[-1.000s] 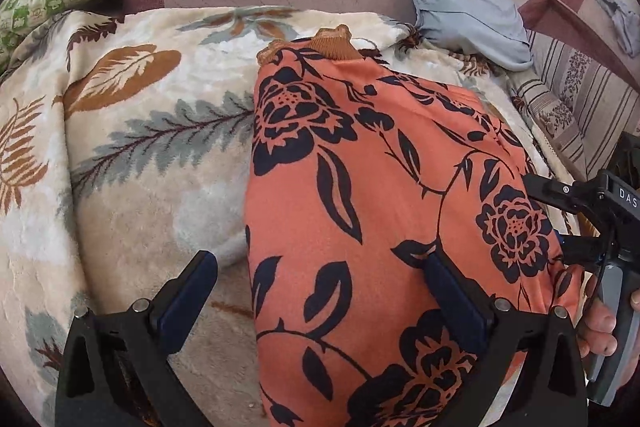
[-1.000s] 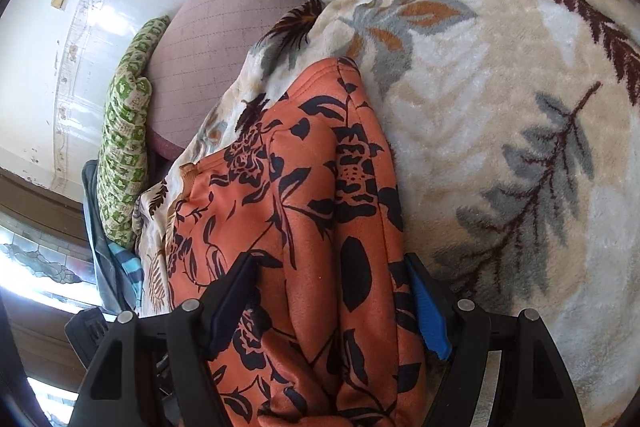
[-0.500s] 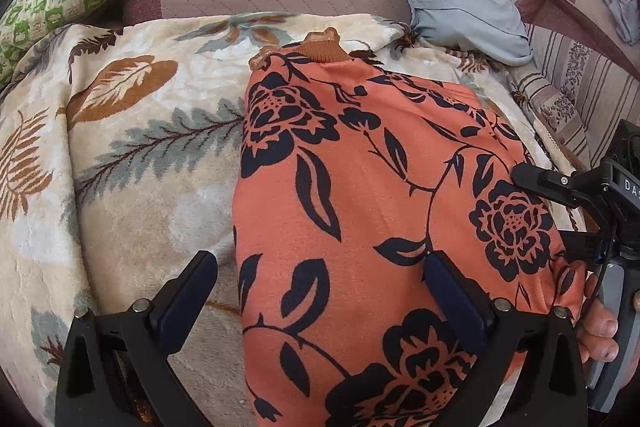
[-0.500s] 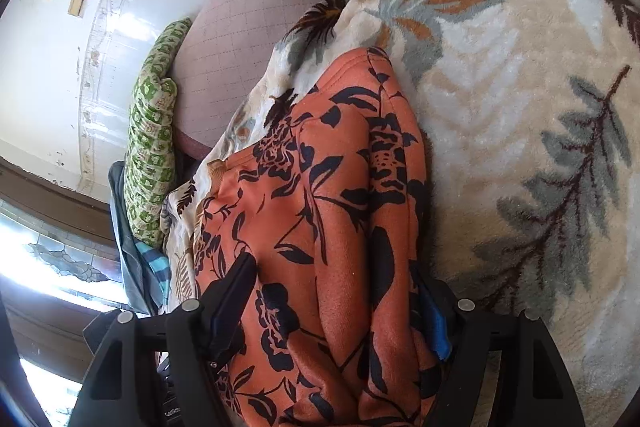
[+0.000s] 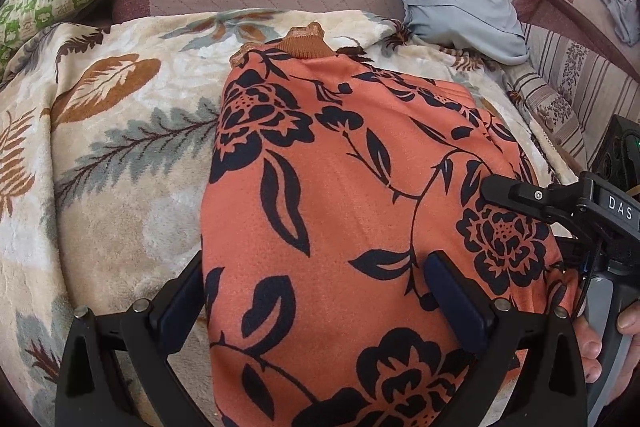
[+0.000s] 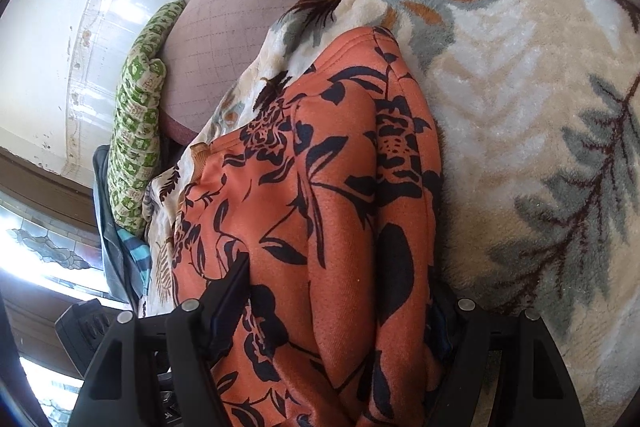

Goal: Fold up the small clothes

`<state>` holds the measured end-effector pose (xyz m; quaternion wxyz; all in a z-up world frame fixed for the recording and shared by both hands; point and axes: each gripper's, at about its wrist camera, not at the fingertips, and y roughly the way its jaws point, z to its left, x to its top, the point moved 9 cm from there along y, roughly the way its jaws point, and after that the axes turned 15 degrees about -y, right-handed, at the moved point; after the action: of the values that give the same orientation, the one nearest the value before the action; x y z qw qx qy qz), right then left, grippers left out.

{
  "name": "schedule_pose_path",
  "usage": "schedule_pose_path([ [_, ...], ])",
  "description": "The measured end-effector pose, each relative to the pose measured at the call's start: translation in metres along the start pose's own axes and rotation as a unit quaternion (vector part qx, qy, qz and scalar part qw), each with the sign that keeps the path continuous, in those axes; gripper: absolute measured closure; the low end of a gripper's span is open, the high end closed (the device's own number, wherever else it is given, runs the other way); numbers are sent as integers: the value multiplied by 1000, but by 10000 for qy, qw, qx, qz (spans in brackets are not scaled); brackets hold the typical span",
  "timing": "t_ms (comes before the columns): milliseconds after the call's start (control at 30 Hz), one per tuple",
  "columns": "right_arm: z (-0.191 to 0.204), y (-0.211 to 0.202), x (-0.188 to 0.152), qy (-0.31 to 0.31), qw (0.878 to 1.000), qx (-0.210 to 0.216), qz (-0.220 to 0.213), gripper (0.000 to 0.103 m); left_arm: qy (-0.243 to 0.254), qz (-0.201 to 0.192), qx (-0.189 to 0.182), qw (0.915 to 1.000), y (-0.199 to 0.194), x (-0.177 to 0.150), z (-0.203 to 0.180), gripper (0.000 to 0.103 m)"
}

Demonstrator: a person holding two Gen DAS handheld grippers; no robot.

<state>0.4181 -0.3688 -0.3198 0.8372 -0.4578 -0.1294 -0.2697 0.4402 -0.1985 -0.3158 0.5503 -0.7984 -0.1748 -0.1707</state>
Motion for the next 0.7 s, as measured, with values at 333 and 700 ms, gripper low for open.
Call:
schedule_pose_path([
  [333, 4, 4, 3, -256, 9994, -251, 23, 37, 69, -71, 87, 9999, 3, 4, -5, 0],
  [700, 7, 2, 5, -446, 9984, -345, -36, 40, 204, -153, 155, 9996, 1, 3, -7, 1],
])
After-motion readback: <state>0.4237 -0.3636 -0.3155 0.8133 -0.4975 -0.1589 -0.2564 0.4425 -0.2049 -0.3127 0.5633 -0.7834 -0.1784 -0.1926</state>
